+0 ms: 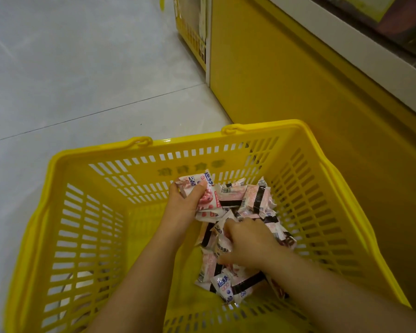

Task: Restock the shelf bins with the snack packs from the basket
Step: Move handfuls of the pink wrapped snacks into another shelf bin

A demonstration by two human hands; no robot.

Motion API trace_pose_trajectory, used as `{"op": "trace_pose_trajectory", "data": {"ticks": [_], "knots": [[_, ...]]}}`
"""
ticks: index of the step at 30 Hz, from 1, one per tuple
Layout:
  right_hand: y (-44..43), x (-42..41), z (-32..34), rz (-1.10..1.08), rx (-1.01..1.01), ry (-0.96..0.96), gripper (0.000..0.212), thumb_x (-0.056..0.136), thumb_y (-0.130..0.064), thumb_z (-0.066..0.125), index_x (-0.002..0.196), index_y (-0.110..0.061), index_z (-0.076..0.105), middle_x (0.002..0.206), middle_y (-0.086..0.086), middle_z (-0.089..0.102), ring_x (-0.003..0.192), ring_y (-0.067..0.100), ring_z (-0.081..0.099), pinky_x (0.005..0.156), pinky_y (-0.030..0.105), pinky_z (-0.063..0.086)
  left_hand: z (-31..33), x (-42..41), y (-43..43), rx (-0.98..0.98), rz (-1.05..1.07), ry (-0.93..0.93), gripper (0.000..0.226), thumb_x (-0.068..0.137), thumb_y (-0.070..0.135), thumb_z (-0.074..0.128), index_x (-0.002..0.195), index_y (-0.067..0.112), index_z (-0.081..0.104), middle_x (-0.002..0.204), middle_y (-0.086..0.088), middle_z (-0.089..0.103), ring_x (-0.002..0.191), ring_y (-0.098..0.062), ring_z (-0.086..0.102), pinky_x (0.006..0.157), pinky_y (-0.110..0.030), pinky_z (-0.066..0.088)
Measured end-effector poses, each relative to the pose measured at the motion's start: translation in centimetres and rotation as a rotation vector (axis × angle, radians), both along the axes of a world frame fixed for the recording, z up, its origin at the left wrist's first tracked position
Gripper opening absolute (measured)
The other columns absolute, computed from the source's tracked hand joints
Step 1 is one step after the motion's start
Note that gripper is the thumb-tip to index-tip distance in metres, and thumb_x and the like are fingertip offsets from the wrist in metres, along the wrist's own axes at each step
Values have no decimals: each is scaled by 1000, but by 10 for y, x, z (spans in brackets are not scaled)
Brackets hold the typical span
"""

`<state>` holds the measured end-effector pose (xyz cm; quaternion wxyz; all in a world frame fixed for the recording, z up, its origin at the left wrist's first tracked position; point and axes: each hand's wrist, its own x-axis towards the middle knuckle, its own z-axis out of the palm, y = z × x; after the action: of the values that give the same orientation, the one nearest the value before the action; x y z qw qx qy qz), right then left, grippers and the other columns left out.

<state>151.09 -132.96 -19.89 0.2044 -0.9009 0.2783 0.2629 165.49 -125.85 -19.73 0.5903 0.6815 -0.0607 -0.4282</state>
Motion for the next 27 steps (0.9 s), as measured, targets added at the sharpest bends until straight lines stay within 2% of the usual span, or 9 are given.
{"op": "trace_pose_trajectory", "data": {"ticks": [3,5,9,12,16,19,21,23,27], "knots": [[5,6,-9,99,-125,23,49,78,-49,68,111,-17,51,102,6,62,99,28,55,90,40,36,3,-3,-2,13,-9,13,44,86,35,68,123,21,49,111,-6,69,92,-22,71,81,-46,58],[1,5,-7,0,-2,3,22,81,-31,69,90,-18,53,88,5,58,86,25,55,76,34,41,8,-4,-2,14,-21,21,47,86,35,69,125,20,49,111,-7,69,94,-23,71,86,-50,56],[-33,-11,35,-396,274,-134,30,84,-21,69,68,-17,43,66,4,44,55,13,42,50,26,33,26,-8,0,-19,11,-3,42,84,37,70,120,23,52,107,-4,71,87,-19,72,72,-39,60],[-54,-28,93,-721,453,-392,3,89,-17,64,88,-15,62,87,10,70,73,20,65,68,34,52,51,-15,3,-82,22,-20,28,84,42,69,106,38,52,103,2,72,79,-9,72,60,-29,56],[-40,-27,177,-1003,866,-897,17,93,-12,53,86,-1,64,83,16,69,66,20,63,69,33,50,108,-34,5,-231,-26,68,25,81,47,69,98,43,51,102,6,74,90,-14,72,74,-40,59],[-10,-31,231,-931,1018,-1009,22,90,-20,51,77,-13,68,74,5,70,64,14,65,74,32,48,159,-52,9,-407,-74,123,30,80,45,67,104,40,48,93,8,75,83,-14,73,58,-33,58],[11,-40,260,-853,1087,-1057,24,82,-26,54,77,-14,74,84,7,73,73,18,68,79,36,50,196,-65,14,-509,-122,125,67,78,48,65,135,31,36,115,0,71,92,-21,72,68,-43,59],[27,-51,285,-809,1137,-1129,30,78,-27,54,91,-10,75,99,13,73,83,23,70,80,39,52,232,-79,19,-570,-181,47,92,74,57,60,148,43,8,135,3,57,99,-20,70,73,-47,58],[53,-74,332,-765,1115,-1323,44,79,-23,53,117,-4,62,120,24,64,101,31,62,89,47,49,298,-110,30,-637,-212,-217,75,80,67,37,143,58,-3,149,9,36,119,-21,59,91,-53,52]]}}
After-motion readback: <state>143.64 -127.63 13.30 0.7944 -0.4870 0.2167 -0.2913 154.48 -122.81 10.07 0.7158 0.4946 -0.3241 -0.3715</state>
